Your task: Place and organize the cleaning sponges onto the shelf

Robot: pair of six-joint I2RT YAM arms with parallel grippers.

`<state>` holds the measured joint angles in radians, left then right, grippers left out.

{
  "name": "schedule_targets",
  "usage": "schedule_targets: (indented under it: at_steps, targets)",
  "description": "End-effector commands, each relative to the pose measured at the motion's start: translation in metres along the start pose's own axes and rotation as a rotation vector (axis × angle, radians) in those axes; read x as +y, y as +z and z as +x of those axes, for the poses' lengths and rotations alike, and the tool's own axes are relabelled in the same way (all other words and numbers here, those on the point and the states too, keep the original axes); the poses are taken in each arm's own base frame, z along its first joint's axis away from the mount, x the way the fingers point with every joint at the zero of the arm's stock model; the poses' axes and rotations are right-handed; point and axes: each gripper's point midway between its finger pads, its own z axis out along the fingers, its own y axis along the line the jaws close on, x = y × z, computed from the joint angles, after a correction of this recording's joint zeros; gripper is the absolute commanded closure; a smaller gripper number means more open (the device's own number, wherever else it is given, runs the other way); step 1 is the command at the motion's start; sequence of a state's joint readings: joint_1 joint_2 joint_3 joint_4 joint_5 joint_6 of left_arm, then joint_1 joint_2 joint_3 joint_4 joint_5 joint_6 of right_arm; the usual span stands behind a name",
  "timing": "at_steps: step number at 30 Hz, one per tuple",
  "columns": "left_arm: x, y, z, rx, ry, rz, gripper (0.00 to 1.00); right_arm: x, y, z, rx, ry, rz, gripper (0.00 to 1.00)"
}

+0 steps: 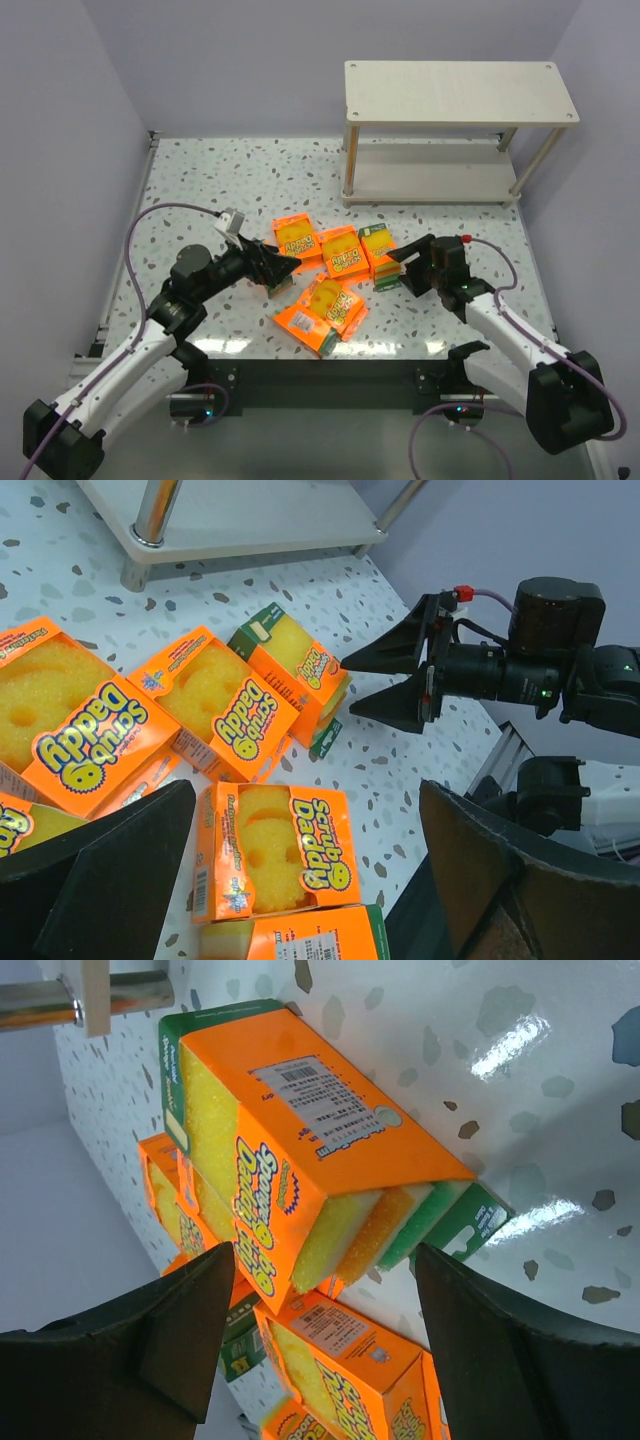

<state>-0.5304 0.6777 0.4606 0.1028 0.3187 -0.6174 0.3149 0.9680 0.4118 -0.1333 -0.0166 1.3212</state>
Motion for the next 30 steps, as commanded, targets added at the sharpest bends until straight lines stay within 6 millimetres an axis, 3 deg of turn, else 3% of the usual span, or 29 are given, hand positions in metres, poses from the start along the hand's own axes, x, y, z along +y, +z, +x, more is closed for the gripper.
schedule_targets:
  at_steps: [1, 7, 10, 13, 14, 17, 20, 25, 30]
  targets:
    - [0.0, -0.002, -0.001, -0.013, -0.005, -0.003, 0.0, 0.011, 0.011, -0.003, -0.023, 0.055, -0.038, 0.25]
    - [0.002, -0.004, 0.001, -0.016, -0.005, -0.013, 0.0, 0.006, 0.027, -0.002, -0.02, 0.084, -0.015, 0.31]
    - [0.001, -0.005, 0.0, -0.017, -0.005, -0.008, 0.0, 0.006, 0.031, -0.005, -0.038, 0.089, -0.017, 0.4]
    - [0.001, -0.006, 0.0, -0.018, -0.005, -0.011, 0.0, 0.001, 0.033, -0.007, -0.053, 0.087, 0.002, 0.54]
    - [0.002, -0.006, 0.002, -0.015, -0.005, -0.011, 0.0, -0.002, 0.033, -0.007, -0.056, 0.08, 0.011, 0.66]
    - [0.002, -0.006, 0.003, -0.014, -0.008, -0.012, 0.0, -0.011, 0.031, -0.006, -0.055, 0.072, 0.042, 0.87]
    - [0.002, -0.007, 0.004, -0.01, -0.01, -0.009, 0.0, -0.014, 0.027, -0.01, -0.075, 0.065, 0.047, 1.0]
    - [0.001, -0.006, 0.004, -0.009, -0.008, -0.002, 0.0, -0.026, 0.015, -0.018, -0.11, 0.062, 0.078, 1.0]
    - [0.001, -0.007, 0.005, -0.006, -0.013, 0.001, 0.0, -0.021, -0.003, -0.026, -0.144, 0.039, 0.043, 1.0]
